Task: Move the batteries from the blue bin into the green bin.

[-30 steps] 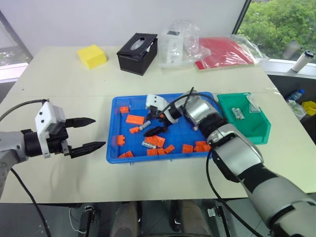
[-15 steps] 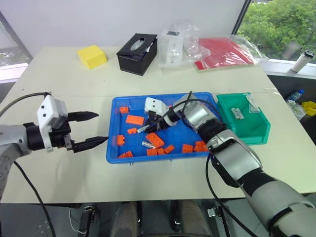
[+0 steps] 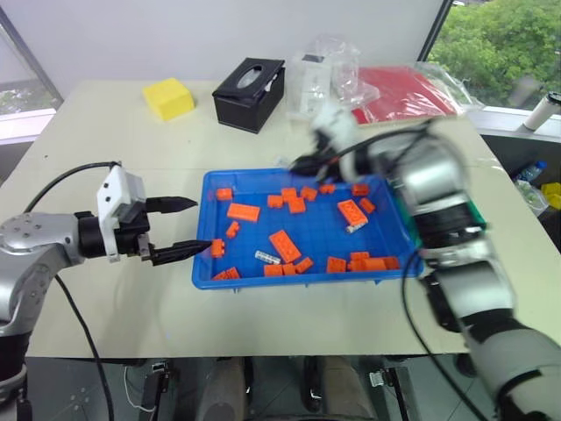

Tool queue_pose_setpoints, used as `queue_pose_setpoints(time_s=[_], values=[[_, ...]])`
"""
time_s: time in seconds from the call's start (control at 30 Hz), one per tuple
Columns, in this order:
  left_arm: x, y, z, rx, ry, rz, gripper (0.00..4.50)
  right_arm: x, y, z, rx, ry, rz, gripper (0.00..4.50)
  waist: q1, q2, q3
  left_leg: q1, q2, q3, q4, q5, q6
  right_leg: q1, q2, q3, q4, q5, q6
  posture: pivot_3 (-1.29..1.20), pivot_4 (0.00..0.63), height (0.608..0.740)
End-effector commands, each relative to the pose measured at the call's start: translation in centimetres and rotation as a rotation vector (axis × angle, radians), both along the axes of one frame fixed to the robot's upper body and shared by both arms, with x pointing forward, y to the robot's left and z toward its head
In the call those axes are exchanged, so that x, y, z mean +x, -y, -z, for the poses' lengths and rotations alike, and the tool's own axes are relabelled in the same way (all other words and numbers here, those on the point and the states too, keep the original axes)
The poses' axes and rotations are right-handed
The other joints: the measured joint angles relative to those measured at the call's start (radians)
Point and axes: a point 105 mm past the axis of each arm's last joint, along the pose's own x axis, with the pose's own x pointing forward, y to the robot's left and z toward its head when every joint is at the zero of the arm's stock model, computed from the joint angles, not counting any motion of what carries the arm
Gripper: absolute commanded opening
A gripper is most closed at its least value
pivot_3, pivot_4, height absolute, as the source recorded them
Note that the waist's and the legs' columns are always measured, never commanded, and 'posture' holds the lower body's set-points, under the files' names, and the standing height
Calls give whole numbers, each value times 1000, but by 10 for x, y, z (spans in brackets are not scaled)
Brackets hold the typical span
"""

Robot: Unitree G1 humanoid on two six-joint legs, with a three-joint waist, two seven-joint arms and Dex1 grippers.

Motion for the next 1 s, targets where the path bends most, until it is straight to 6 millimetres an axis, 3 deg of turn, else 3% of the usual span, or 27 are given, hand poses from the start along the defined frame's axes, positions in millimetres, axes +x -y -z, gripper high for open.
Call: queue_pose_setpoints(time_s=[0.03, 0.2, 0.27, 0.33, 0.37, 0.47, 0.5, 0.53, 0.67, 0.73, 0.8, 1.0], values=[[4, 2, -7, -10, 42, 14, 4500, -18, 67, -8, 6, 2, 217, 53, 6, 0, 0, 1, 0, 0, 0, 0, 0, 0, 0, 0, 0, 0, 0, 0, 150, 736], [12, 7, -13, -34, 49, 45, 4500, -53, 150, 22, -69, -86, 505, 53, 9, 0, 0, 1, 0, 1, 0, 0, 0, 0, 0, 0, -1, -2, -3, 0, 150, 736], [13, 9, -14, -36, 50, 58, 4500, -61, 164, 34, -89, -111, 570, 53, 3, 0, 0, 2, 0, 1, 0, 0, 0, 0, 1, 1, 0, -1, -2, 0, 150, 736], [15, 11, -14, -32, 53, 71, 4500, -63, 171, 40, -98, -111, 605, 1090, -8, 1, 0, 2, 1, 1, 0, 0, 0, 0, 1, 1, 0, -1, -1, 0, 150, 736], [15, 12, -15, -30, 54, 77, 4500, -63, 172, 42, -97, -110, 616, 1386, -12, 1, 0, 2, 1, 1, 0, 0, 0, 0, 1, 1, 0, 0, 0, 0, 150, 736], [18, 14, -17, -28, 62, 86, 4500, -52, 168, 29, -105, -31, 604, 2889, -13, 1, 0, 2, 1, 1, 0, 0, 0, 0, 2, 1, 0, 0, 0, 0, 150, 736], [18, 14, -18, -28, 65, 88, 4500, -48, 164, 23, -107, -3, 584, 2889, -13, 1, 1, 2, 1, 1, 0, 0, 0, 0, 2, 1, 0, 0, 0, 0, 150, 736], [19, 14, -19, -26, 67, 90, 4500, -46, 158, 17, -92, 14, 557, 2889, -13, 2, 1, 2, 1, 1, 0, 0, 0, 0, 2, 1, 0, 0, 0, 0, 150, 736], [17, 14, -20, -18, 70, 95, 4500, -42, 88, -5, 4, 23, 287, 2889, -15, 2, 1, 2, 1, 1, 0, 0, 0, -1, 2, 1, 0, 0, 0, 0, 150, 736], [14, 13, -18, -8, 66, 97, 4500, -44, 29, 6, 52, -53, 108, 2889, -16, 1, 1, 2, 2, 0, -1, 0, 0, 0, 3, 1, 0, 0, 0, 0, 150, 736], [12, 12, -17, -4, 63, 96, 4500, -51, -15, 20, 76, -140, -18, 2889, -17, 1, 0, 2, 2, 0, -1, 0, 0, 0, 3, 1, 1, 0, 0, 0, 150, 736], [3, 12, -13, 13, 42, 113, 4500, -65, -81, 69, 21, -309, -152, 2889, 3, 0, 0, -2, 0, 0, 2, 0, 1, -1, 0, 0, 0, 0, 0, 0, 150, 736]])
